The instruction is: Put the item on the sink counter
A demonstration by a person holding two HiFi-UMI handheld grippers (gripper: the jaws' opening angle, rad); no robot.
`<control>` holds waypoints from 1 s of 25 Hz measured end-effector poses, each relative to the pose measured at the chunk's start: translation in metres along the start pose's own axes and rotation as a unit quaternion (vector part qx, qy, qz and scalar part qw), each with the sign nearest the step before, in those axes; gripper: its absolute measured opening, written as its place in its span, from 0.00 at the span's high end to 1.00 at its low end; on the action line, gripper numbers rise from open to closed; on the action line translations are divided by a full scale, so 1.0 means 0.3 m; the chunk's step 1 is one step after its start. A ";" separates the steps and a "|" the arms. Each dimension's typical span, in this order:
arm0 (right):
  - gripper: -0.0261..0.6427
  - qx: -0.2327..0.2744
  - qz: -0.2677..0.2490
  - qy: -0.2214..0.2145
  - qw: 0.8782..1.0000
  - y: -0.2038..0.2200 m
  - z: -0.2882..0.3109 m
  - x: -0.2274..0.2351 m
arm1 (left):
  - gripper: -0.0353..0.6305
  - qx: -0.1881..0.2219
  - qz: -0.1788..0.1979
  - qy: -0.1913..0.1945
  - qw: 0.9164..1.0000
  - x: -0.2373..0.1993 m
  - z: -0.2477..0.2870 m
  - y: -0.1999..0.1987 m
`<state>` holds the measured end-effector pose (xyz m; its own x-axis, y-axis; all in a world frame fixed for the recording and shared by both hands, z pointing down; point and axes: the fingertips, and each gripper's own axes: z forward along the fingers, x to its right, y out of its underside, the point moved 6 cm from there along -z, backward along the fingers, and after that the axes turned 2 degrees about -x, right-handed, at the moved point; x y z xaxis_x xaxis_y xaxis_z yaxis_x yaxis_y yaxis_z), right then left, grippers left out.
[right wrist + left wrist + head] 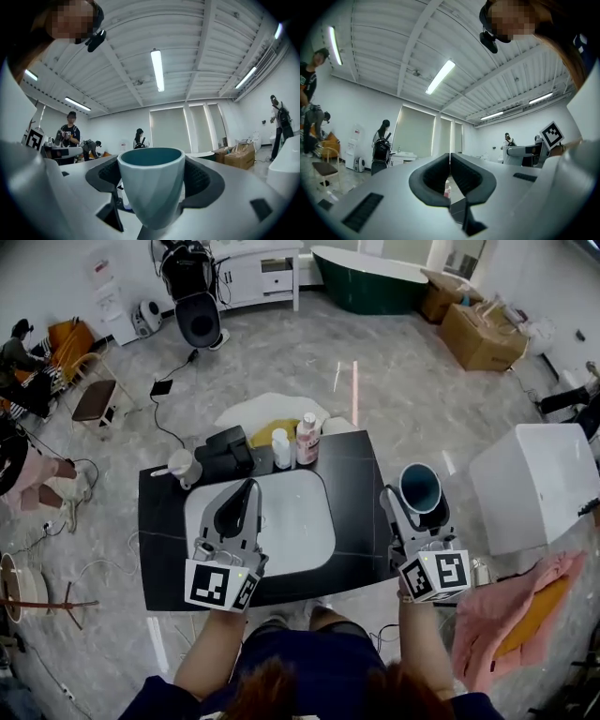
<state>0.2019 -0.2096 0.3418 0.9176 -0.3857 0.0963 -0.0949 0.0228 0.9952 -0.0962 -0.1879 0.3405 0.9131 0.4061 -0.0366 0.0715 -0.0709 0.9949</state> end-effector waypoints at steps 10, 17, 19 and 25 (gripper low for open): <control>0.36 -0.041 0.000 -0.091 0.995 0.249 0.388 0.113 | 0.91 -0.034 -0.020 -0.043 0.998 -0.050 0.265 0.157; 0.35 -0.055 -0.028 -0.116 0.991 0.485 0.632 0.071 | 0.91 -0.067 -0.031 -0.034 0.997 -0.157 0.353 0.277; 0.35 -0.072 -0.035 -0.111 0.991 0.551 0.688 0.063 | 0.91 -0.077 -0.032 -0.033 0.996 -0.182 0.372 0.299; 0.35 -0.097 -0.023 -0.101 0.990 0.748 0.796 0.064 | 0.91 -0.104 -0.026 -0.020 0.994 -0.251 0.419 0.364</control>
<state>0.1061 -0.4321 0.5632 0.8210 -0.5673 0.0647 0.0394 0.1692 0.9848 -0.1066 -0.3407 0.4401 0.9258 0.3677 -0.0881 0.0384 0.1402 0.9894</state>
